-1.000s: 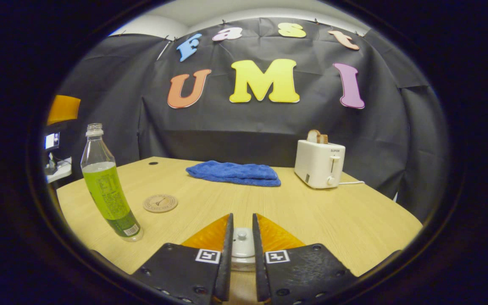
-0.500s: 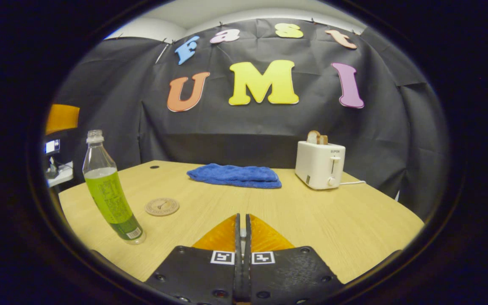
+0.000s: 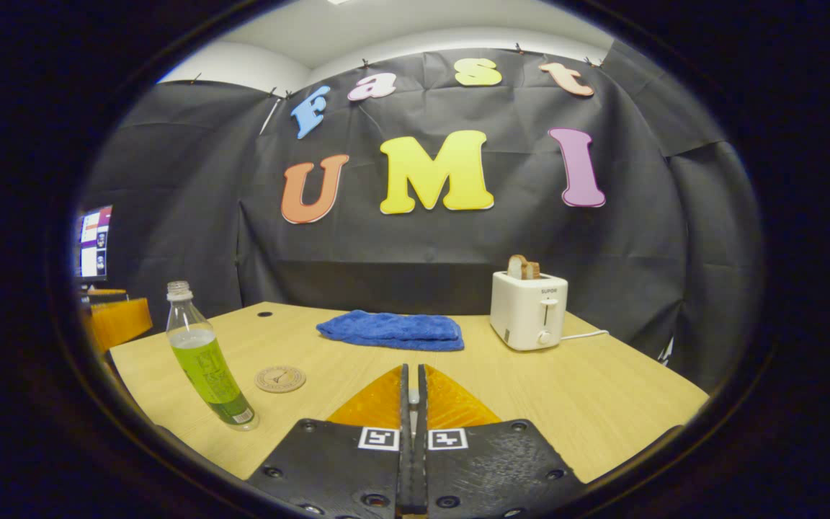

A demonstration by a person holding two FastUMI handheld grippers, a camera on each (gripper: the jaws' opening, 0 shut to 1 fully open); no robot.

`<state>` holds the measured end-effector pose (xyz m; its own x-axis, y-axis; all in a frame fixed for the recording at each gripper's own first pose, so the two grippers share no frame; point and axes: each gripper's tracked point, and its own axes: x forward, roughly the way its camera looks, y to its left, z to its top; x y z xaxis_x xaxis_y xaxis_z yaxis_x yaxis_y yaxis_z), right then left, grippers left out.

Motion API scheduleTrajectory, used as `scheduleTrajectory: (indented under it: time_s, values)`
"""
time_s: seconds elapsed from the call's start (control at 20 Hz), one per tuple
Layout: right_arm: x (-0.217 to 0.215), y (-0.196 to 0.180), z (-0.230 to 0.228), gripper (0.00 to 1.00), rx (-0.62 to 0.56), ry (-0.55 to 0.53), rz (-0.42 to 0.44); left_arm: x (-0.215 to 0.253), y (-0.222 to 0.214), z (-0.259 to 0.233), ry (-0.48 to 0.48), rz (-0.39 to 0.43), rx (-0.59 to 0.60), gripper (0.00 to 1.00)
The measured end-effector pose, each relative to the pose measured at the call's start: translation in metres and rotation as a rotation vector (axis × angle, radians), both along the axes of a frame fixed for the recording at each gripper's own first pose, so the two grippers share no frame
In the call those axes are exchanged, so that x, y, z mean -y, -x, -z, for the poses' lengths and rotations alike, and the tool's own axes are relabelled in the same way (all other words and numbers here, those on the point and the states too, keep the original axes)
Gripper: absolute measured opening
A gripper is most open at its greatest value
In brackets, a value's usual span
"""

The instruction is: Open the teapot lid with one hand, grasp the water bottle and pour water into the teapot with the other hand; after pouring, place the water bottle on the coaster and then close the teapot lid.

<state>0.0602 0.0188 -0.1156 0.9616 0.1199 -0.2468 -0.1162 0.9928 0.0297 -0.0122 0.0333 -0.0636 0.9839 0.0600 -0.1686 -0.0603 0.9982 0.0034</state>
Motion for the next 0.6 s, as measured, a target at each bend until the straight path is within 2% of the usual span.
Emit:
scheduleTrajectory:
  time_s: [0.35,0.6]
  values:
    - [0.023,0.021,-0.005,0.00,0.006,0.039,0.004,0.020,-0.004,0.049,0.042,0.033,-0.101,1.00]
    - [0.037,0.025,-0.005,0.00,0.005,0.043,0.022,0.021,-0.020,0.081,0.090,0.019,-0.164,1.00]
